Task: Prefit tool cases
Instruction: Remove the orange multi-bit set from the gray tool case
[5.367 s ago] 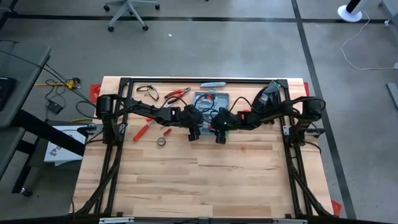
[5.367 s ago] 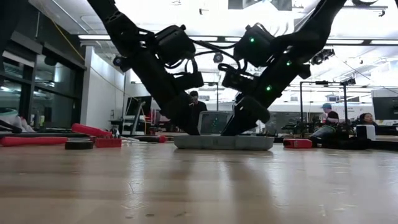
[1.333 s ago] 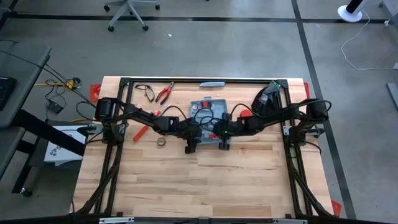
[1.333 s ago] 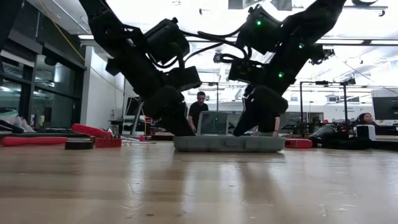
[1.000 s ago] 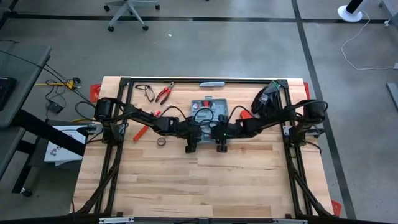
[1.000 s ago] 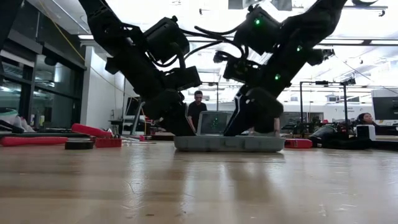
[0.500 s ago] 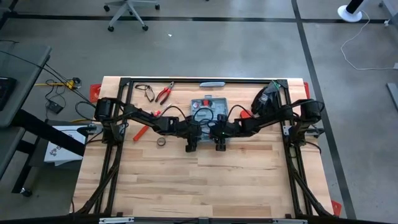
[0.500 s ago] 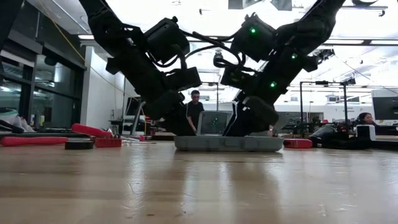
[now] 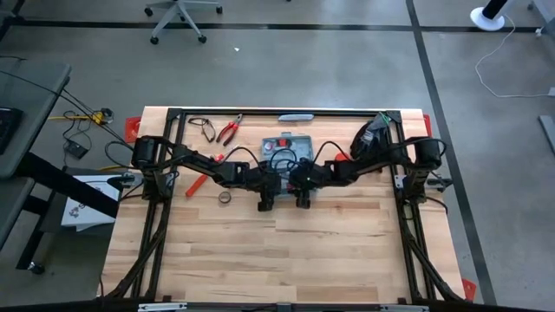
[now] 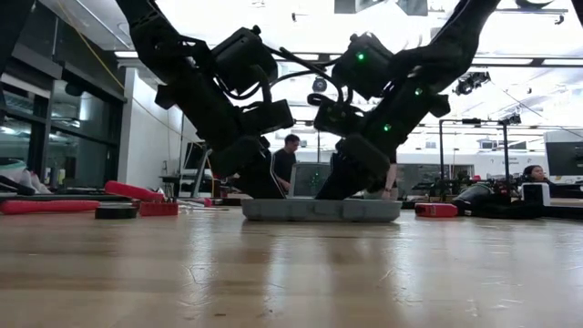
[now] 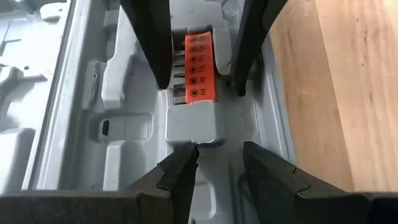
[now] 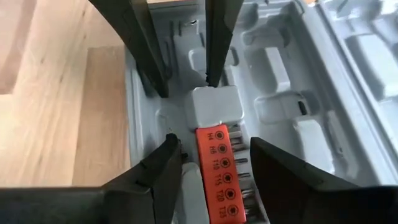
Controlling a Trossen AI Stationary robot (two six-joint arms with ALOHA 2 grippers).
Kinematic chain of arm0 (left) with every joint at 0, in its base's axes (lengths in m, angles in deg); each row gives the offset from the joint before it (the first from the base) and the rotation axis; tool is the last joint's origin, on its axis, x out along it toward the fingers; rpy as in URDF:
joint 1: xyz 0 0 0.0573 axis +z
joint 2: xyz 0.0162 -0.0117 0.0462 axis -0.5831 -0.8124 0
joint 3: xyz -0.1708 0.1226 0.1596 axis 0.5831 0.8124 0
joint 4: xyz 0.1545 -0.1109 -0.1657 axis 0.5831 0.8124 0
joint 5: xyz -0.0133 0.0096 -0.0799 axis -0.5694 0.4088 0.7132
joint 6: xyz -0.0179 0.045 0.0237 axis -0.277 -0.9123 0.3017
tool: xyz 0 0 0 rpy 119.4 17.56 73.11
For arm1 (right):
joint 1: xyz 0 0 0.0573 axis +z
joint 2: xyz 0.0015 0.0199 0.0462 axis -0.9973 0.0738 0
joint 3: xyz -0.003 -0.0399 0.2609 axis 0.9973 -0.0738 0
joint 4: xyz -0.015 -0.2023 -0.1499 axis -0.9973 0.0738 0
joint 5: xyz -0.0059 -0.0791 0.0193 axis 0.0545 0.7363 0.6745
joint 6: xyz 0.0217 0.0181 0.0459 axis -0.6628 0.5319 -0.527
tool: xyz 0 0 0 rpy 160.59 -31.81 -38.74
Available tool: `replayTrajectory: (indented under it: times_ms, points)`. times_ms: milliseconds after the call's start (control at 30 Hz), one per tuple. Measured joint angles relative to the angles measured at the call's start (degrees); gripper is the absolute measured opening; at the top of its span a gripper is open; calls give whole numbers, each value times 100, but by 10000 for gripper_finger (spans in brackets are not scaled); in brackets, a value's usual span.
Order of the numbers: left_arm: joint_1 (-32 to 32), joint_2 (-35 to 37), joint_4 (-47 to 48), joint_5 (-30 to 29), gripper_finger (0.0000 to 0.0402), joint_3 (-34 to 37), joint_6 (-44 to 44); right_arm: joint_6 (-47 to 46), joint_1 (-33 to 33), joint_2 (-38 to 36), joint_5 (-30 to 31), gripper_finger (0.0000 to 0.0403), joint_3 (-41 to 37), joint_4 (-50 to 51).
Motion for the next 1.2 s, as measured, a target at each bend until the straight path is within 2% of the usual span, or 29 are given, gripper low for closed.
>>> replayTrajectory:
  times_ms: [333, 667, 800, 967, 1200]
  points:
    - [0, 0, -48, 7, 127, 0, -166, -112, -229, 22, -427, 183, -26, -113]
    - [59, 0, -49, -58, 127, 0, -297, -440, -259, 154, -410, 180, -14, -211]
    - [66, 4, -44, -133, 127, 0, -297, -674, -264, 217, -360, 149, -7, -289]
    - [67, 4, -40, -185, 127, 0, -257, -773, -264, 219, -341, 78, -9, -348]
    - [70, 15, 90, -287, 126, -13, -241, -832, -259, 236, -311, 73, -20, -496]
